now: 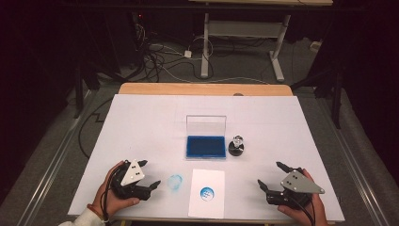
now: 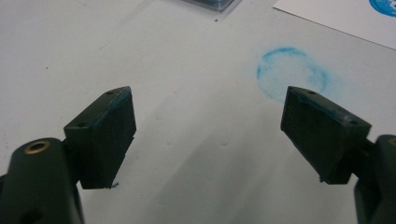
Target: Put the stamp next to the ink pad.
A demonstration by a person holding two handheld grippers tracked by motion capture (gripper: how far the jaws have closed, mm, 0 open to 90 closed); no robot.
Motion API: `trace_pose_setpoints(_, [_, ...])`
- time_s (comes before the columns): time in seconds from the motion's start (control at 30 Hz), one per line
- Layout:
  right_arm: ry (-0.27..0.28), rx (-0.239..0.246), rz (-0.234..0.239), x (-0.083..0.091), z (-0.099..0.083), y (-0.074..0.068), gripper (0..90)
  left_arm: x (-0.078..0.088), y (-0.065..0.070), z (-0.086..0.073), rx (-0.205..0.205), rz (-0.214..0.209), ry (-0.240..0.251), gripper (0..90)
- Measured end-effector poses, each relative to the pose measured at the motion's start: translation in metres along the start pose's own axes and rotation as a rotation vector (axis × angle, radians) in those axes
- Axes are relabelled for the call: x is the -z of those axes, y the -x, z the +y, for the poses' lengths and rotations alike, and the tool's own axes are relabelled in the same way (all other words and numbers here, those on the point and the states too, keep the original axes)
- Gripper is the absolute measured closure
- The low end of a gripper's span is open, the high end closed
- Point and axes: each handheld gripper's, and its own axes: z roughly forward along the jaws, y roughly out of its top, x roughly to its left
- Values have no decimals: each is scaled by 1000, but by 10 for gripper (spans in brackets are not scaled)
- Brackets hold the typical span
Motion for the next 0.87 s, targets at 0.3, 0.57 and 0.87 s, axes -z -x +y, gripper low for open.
trace_pose_setpoints(0.3, [6, 4, 12, -2, 2, -2, 165, 0, 0, 0, 7, 8, 0, 178])
trace_pose_setpoints(0.57, [12, 6, 5, -2, 1, -2, 166, -2, -1, 1, 10, 6, -4, 177])
trace_pose_setpoints(0.87, [8, 5, 2, -2, 1, 0, 168, -3, -2, 2, 6, 5, -2, 178])
